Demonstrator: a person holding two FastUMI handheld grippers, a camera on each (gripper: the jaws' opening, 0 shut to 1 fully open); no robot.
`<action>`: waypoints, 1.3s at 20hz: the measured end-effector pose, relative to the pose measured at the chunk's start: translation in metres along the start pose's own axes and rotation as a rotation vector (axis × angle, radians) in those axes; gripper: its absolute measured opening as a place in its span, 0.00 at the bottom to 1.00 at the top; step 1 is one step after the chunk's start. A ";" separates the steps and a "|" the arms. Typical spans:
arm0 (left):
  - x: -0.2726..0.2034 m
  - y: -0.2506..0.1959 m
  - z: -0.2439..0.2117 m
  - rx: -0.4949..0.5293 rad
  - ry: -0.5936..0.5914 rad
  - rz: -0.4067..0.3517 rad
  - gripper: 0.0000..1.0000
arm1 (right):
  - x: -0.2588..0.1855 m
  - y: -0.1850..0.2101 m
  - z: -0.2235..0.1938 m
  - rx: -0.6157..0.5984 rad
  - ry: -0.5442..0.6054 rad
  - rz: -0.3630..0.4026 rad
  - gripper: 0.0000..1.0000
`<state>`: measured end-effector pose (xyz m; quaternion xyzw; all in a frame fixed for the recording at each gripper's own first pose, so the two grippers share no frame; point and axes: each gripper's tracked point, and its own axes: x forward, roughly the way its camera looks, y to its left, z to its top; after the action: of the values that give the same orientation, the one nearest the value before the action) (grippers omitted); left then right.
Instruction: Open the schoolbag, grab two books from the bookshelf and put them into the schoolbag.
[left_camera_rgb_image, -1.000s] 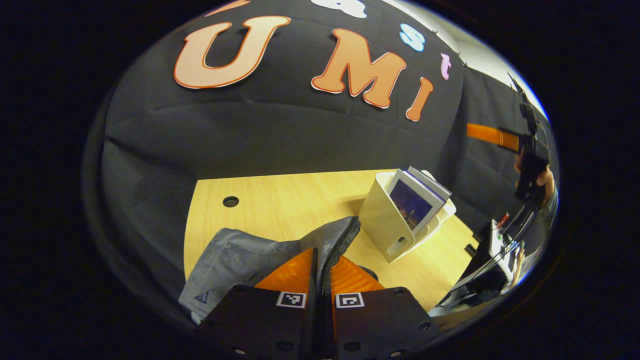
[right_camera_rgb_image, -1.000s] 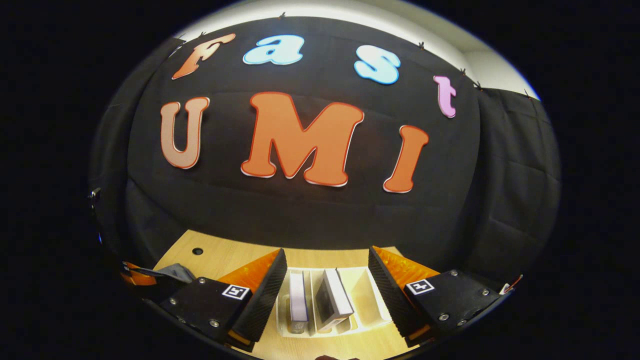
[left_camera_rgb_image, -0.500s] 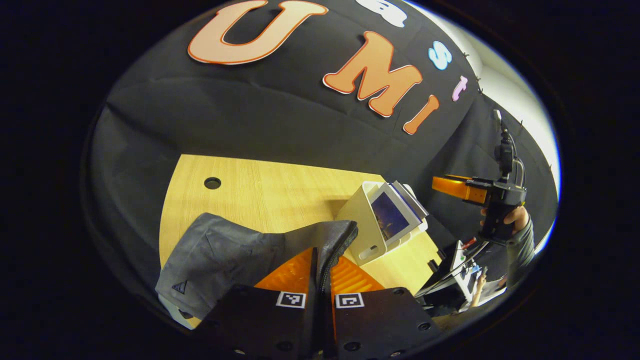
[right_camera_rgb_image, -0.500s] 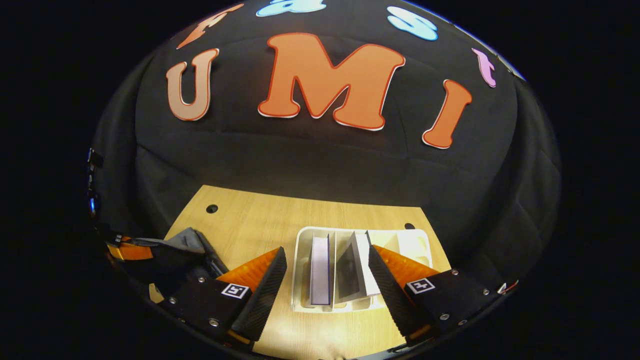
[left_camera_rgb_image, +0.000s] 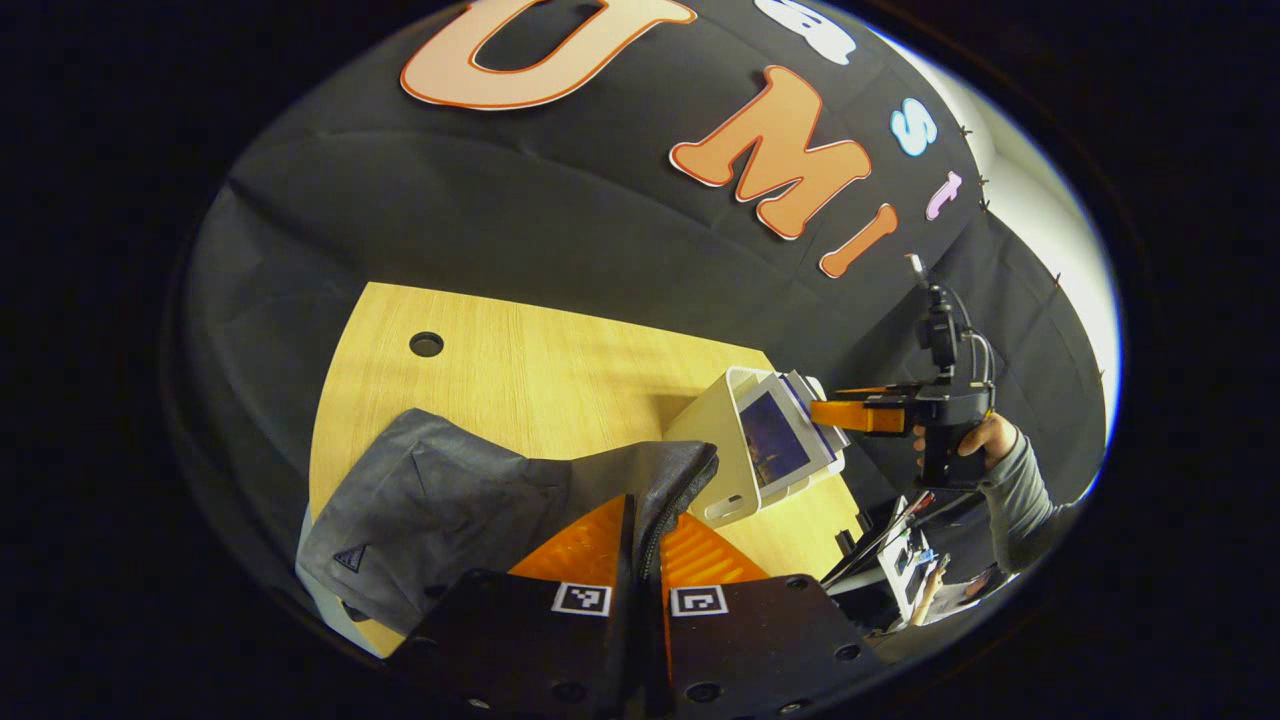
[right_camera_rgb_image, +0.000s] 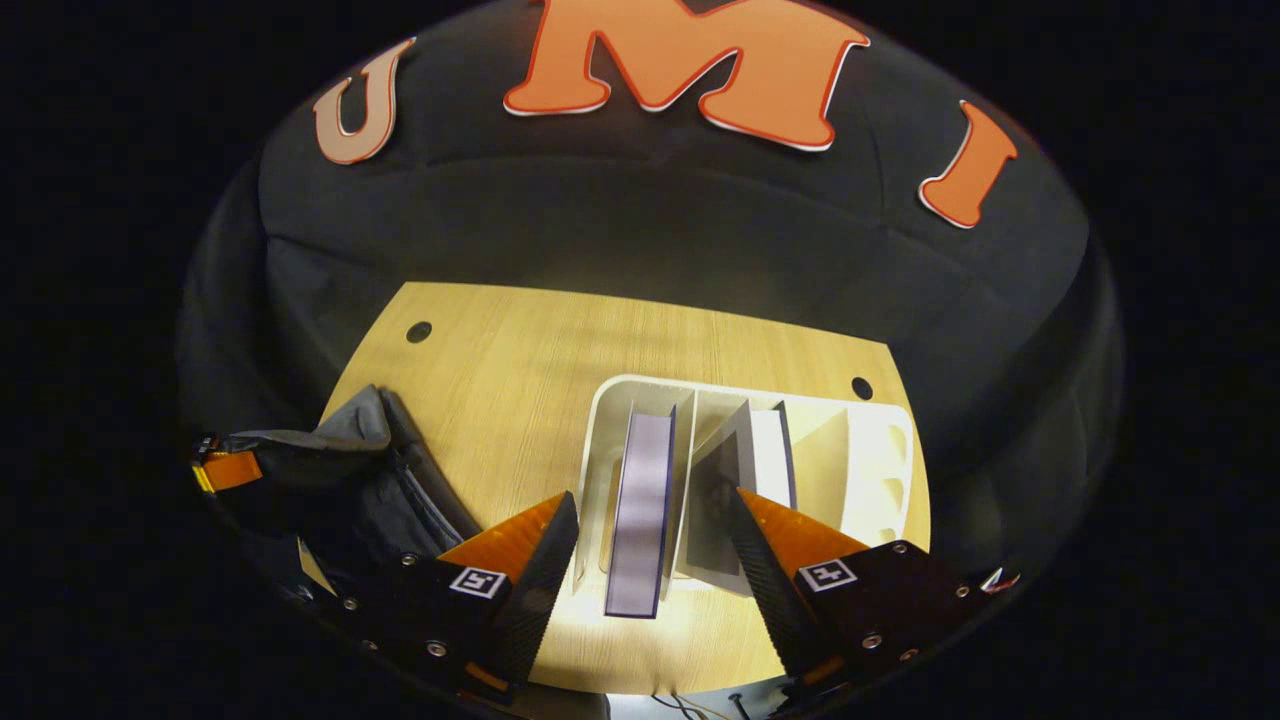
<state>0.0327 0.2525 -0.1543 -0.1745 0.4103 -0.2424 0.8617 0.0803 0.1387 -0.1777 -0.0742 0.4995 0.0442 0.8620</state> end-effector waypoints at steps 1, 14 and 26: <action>0.003 -0.001 0.001 -0.004 -0.004 0.004 0.08 | 0.010 0.001 -0.002 0.001 0.024 0.001 0.89; 0.003 -0.003 -0.008 -0.046 0.002 0.057 0.08 | 0.015 0.011 -0.022 0.205 0.218 0.136 0.30; 0.003 -0.005 -0.007 -0.040 -0.020 0.090 0.07 | -0.100 -0.029 -0.013 0.344 0.000 0.245 0.27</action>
<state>0.0274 0.2460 -0.1583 -0.1752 0.4139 -0.1933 0.8721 0.0238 0.1081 -0.0950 0.1350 0.5051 0.0626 0.8501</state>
